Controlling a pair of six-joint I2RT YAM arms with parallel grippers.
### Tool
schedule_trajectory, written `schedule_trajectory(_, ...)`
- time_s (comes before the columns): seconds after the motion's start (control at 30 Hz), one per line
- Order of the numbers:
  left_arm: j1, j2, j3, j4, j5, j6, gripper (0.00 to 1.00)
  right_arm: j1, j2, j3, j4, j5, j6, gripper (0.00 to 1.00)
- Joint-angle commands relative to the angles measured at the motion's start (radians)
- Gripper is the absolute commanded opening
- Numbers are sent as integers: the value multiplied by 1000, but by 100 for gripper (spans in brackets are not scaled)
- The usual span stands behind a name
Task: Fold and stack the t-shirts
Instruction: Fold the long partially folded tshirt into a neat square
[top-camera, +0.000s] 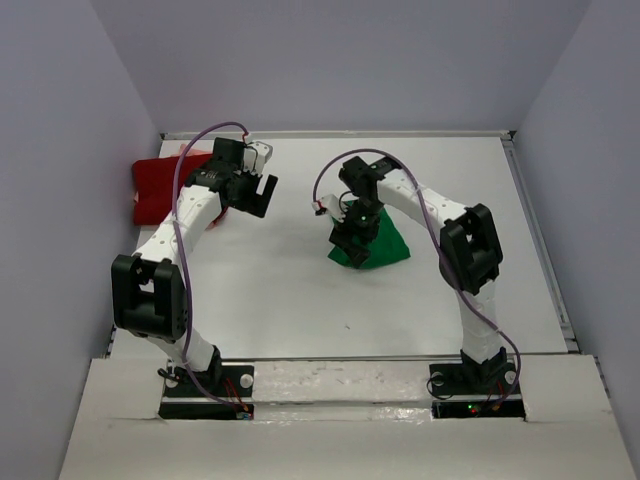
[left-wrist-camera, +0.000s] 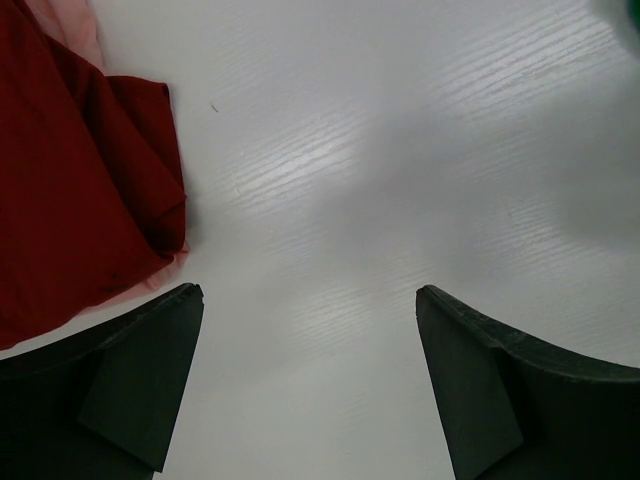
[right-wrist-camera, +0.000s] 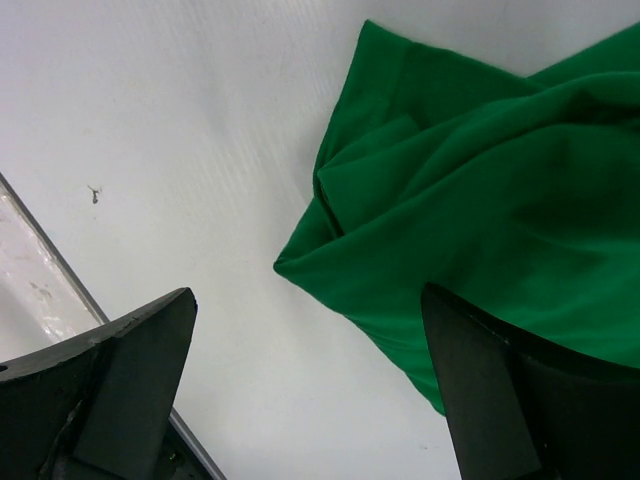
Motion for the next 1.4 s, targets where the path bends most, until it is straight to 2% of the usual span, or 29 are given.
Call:
schedule_trajectory(0.0, -8, -49, 6, 7, -8, 10, 99, 14, -19, -50, 55, 40, 20, 100)
schedule_trajectory(0.13, -6, -63, 2, 5, -8, 10, 99, 14, -25, -74, 135, 140, 38, 100)
schedule_trajectory(0.57, -8, -77, -2, 5, -6, 10, 99, 14, -67, 65, 116, 198, 29, 100)
schedule_trajectory(1.0, -8, -93, -17, 11, -2, 12, 99, 14, -65, -123, 250, 299, 8, 100)
schedule_trajectory(1.13, -8, -98, -18, 11, 3, 10, 99, 14, -50, -203, 343, 333, 2, 100)
schedule_trajectory(1.37, -8, -127, -41, 17, 6, 10, 99, 23, 11, -235, 490, 376, 61, 100)
